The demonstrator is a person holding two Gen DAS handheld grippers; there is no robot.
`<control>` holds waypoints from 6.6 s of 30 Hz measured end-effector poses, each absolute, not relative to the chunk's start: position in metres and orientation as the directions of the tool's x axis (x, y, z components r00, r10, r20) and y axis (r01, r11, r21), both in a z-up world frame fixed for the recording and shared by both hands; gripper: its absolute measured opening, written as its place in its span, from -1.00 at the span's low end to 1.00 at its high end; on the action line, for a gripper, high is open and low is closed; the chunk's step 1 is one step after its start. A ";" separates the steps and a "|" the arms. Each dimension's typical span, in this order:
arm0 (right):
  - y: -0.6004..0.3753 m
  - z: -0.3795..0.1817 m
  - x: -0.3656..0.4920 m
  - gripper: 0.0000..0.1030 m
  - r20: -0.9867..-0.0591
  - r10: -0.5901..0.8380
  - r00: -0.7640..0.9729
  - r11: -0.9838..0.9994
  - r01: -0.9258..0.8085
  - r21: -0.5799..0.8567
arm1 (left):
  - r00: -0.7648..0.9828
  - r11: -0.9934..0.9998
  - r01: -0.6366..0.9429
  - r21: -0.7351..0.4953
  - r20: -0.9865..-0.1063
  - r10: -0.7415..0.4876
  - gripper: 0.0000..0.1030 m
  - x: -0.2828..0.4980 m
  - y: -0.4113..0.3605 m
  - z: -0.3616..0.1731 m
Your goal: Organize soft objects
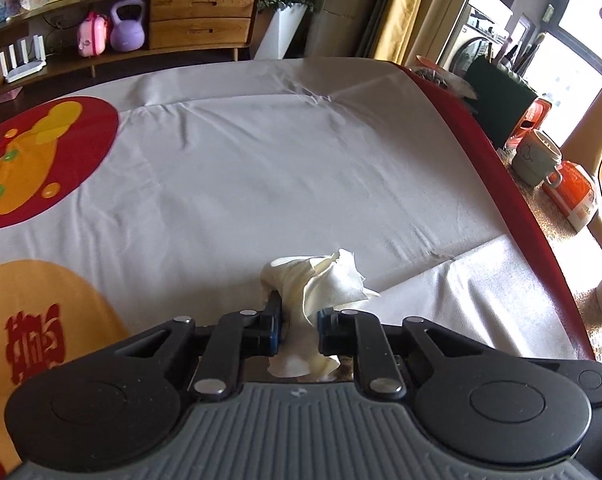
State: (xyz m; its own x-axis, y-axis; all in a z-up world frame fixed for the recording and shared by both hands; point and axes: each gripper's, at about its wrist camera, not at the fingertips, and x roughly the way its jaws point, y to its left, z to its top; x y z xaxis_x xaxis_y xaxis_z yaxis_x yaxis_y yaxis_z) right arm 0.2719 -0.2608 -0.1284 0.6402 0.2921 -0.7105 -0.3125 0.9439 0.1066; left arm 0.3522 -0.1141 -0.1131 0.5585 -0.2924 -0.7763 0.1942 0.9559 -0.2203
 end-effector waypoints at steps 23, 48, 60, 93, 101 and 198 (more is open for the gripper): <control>-0.232 -0.036 0.203 -0.84 -0.613 0.432 0.661 0.892 -0.413 0.184 | 0.656 0.978 0.132 -0.164 -0.725 -0.210 -0.70 0.242 -0.047 -0.027; -0.119 0.016 0.153 -0.84 -0.553 0.596 0.581 0.767 -0.615 0.180 | 0.724 0.984 -0.073 -0.166 -0.687 -0.062 -0.70 0.131 0.080 0.019; -0.055 0.012 0.166 -0.84 -0.573 0.603 0.555 0.743 -0.653 0.149 | 0.735 0.972 -0.165 -0.170 -0.678 0.006 -0.70 0.116 0.143 0.017; 0.041 -0.080 0.237 -0.76 -0.737 0.474 0.482 0.755 -0.653 0.059 | 0.608 0.973 -0.207 -0.102 -0.793 0.046 -0.70 0.181 0.185 -0.083; 0.038 -0.086 0.236 -0.61 -0.748 0.472 0.467 0.756 -0.650 0.072 | 0.601 0.976 -0.194 -0.098 -0.799 0.040 -0.70 0.181 0.181 -0.089; -0.097 0.008 0.092 1.00 -0.433 0.662 0.612 0.727 -0.664 0.173 | 0.812 0.965 -0.211 -0.154 -0.578 0.086 1.00 0.020 0.117 0.015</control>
